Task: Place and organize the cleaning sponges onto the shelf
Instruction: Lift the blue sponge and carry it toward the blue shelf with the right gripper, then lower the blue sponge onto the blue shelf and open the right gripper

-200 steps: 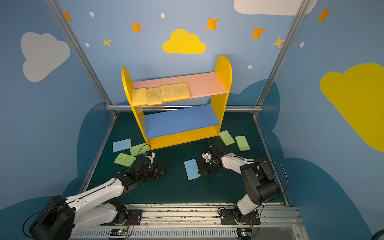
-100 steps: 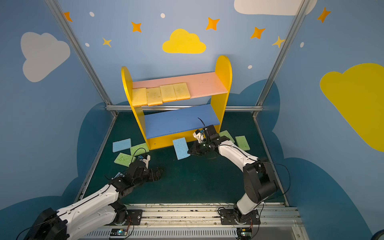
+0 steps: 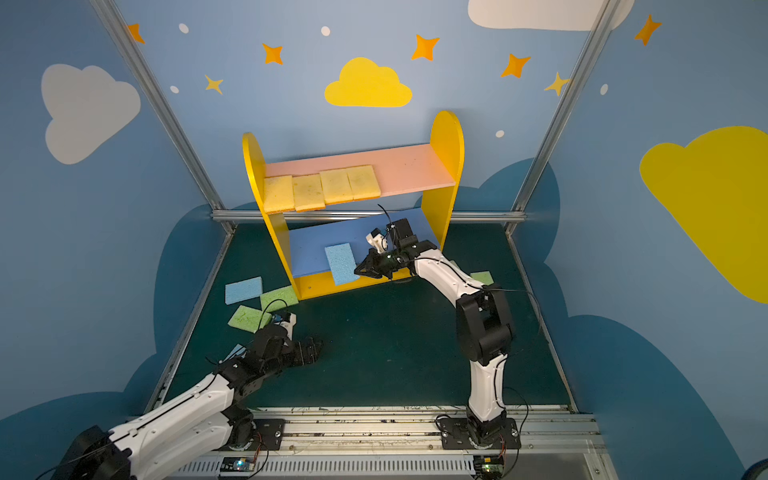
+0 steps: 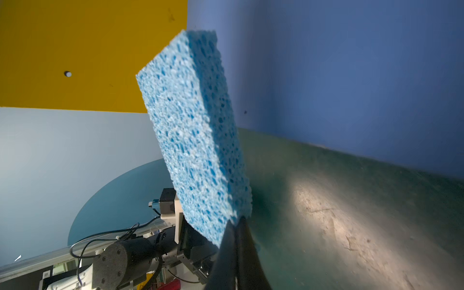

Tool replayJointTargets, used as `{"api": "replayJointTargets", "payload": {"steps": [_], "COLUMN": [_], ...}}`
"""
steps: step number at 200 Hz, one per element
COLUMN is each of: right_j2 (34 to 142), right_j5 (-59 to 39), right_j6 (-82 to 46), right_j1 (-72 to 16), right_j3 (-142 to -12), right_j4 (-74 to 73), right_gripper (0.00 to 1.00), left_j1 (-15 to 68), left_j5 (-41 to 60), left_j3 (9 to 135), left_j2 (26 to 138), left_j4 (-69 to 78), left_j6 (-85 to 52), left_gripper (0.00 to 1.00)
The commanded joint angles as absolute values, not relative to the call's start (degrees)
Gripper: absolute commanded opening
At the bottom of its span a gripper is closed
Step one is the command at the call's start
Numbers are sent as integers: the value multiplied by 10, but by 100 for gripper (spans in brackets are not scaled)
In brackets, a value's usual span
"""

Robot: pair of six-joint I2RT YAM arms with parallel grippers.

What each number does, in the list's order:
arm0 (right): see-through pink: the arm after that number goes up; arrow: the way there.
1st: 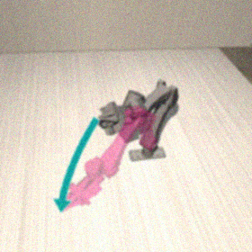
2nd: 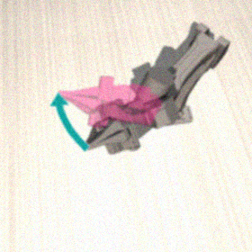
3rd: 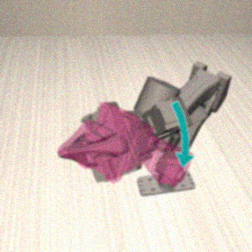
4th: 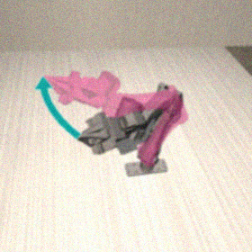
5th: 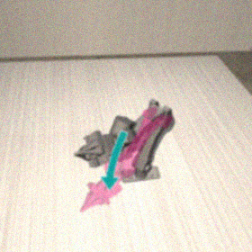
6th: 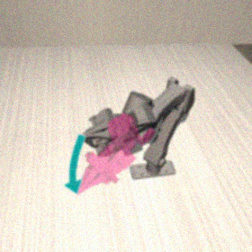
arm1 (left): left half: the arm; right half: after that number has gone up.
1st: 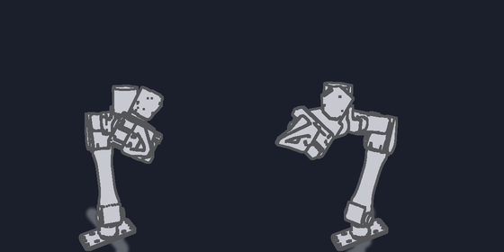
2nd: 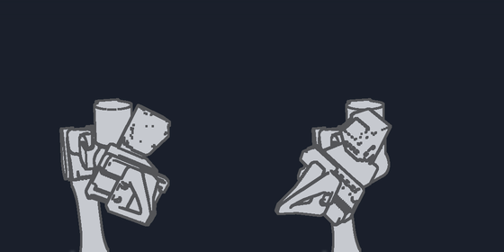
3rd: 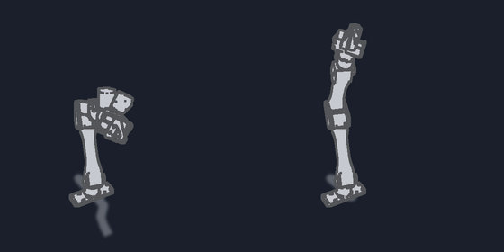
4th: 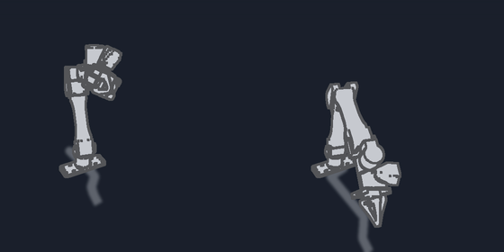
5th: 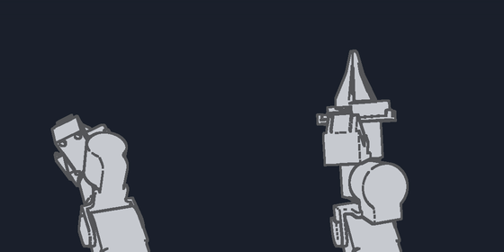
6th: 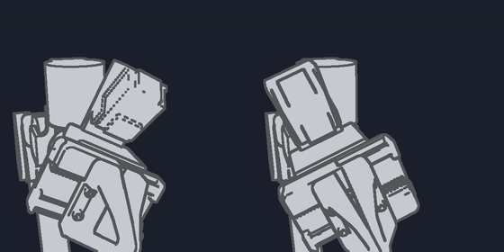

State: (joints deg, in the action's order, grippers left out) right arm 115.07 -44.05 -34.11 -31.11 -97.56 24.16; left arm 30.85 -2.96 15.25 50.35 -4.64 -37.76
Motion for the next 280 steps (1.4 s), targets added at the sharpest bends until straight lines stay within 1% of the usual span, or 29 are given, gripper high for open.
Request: {"api": "replayJointTargets", "payload": {"steps": [1,39,92,112,131,161,229,257,280], "right_j2": [1188,1240,1318,1339,1351,1370,1399,1403,1400], "right_j5": [-461,-469,-475,-464,-456,-440,-418,-403,-397], "right_j6": [-354,-375,-445,-452,-455,-459,-470,-446,-439], "right_j1": [-322,-339,-363,-374,-385,-397,-401,-400,-398], "right_j3": [-1028,-1103,-1199,-1228,-1240,-1270,-1301,-1325,-1324], "right_j4": [252,234,208,206,184,188,161,205,213], "right_gripper": [0,0,0,0,0,0,0,0,0], "left_j1": [306,306,306,306,306,306,306,306,306], "left_j5": [-25,-21,-19,-19,-18,-16,-14,-15,-15], "left_j3": [151,148,140,138,138,138,140,139,138], "left_j2": [502,501,484,478,475,468,447,437,435], "left_j4": [-49,-47,-51,-53,-55,-59,-75,-81,-80], "left_j6": [-379,-382,-386,-386,-386,-387,-387,-388,-388], "left_gripper": [99,99,99,99,99,99,99,99,99]}}
